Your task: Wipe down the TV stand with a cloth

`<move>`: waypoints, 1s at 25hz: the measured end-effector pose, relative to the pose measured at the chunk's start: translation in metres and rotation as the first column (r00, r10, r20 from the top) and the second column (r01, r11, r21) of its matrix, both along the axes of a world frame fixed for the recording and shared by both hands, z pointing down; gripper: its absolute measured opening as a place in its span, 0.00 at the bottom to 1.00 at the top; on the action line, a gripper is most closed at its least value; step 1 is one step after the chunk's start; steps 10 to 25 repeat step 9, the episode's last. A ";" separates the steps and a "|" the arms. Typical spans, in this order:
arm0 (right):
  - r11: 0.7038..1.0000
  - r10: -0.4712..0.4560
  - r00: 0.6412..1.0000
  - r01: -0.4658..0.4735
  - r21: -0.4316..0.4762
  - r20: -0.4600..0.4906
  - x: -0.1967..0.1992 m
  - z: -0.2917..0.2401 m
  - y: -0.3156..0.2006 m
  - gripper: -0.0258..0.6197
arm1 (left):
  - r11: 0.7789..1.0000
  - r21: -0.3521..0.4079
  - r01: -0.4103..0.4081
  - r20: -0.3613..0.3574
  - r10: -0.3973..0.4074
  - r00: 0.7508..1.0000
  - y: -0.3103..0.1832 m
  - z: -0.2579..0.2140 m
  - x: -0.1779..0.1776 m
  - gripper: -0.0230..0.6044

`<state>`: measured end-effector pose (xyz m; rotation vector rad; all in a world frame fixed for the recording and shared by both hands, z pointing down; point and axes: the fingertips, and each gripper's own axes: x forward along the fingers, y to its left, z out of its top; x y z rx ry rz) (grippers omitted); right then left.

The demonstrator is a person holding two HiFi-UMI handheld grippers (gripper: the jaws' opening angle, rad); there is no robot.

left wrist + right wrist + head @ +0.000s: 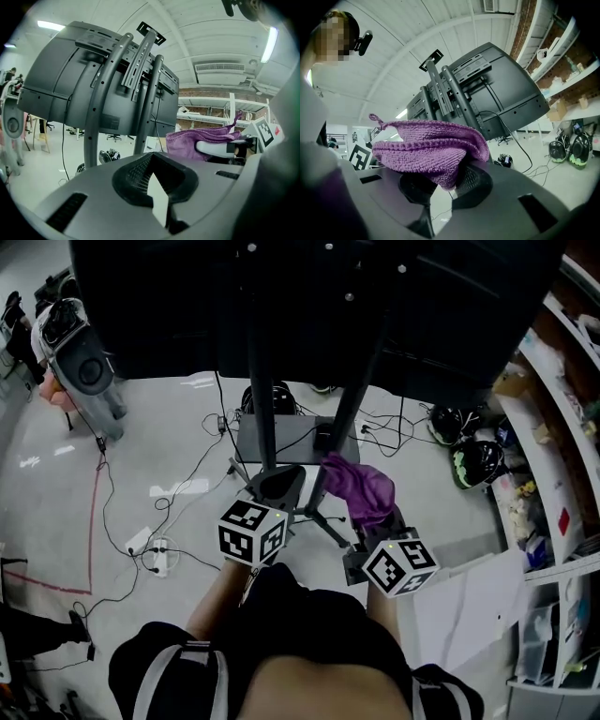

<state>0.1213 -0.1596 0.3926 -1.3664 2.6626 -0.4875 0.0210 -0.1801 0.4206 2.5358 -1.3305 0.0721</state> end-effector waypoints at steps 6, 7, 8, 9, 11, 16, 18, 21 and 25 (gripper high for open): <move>0.999 -0.008 1.000 0.008 -0.037 -0.006 -0.004 0.012 0.006 0.14 | 0.999 -0.048 0.005 -0.010 -0.005 1.000 0.009 0.015 -0.002 0.05; 0.999 -0.012 1.000 0.012 -0.042 -0.006 -0.006 0.013 0.007 0.14 | 0.999 -0.052 0.004 -0.011 -0.005 1.000 0.010 0.016 -0.003 0.05; 0.999 -0.016 1.000 0.015 -0.046 -0.007 -0.007 0.015 0.007 0.14 | 0.999 -0.054 0.003 -0.012 -0.004 1.000 0.011 0.017 -0.003 0.05; 0.999 -0.019 1.000 0.019 -0.050 -0.007 -0.008 0.016 0.008 0.14 | 0.998 -0.056 0.003 -0.011 -0.003 1.000 0.011 0.018 -0.003 0.05; 0.999 -0.019 1.000 0.019 -0.050 -0.007 -0.008 0.016 0.008 0.14 | 0.998 -0.056 0.003 -0.011 -0.003 1.000 0.011 0.018 -0.003 0.05; 0.999 -0.019 1.000 0.019 -0.050 -0.007 -0.008 0.016 0.008 0.14 | 0.998 -0.056 0.003 -0.011 -0.003 1.000 0.011 0.018 -0.003 0.05; 0.999 -0.019 1.000 0.019 -0.050 -0.007 -0.008 0.016 0.008 0.14 | 0.998 -0.056 0.003 -0.011 -0.003 1.000 0.011 0.018 -0.003 0.05; 0.999 -0.019 1.000 0.019 -0.050 -0.007 -0.008 0.016 0.008 0.14 | 0.998 -0.056 0.003 -0.011 -0.003 1.000 0.011 0.018 -0.003 0.05; 0.999 -0.019 1.000 0.019 -0.050 -0.007 -0.008 0.016 0.008 0.14 | 0.998 -0.056 0.003 -0.011 -0.003 1.000 0.011 0.018 -0.003 0.05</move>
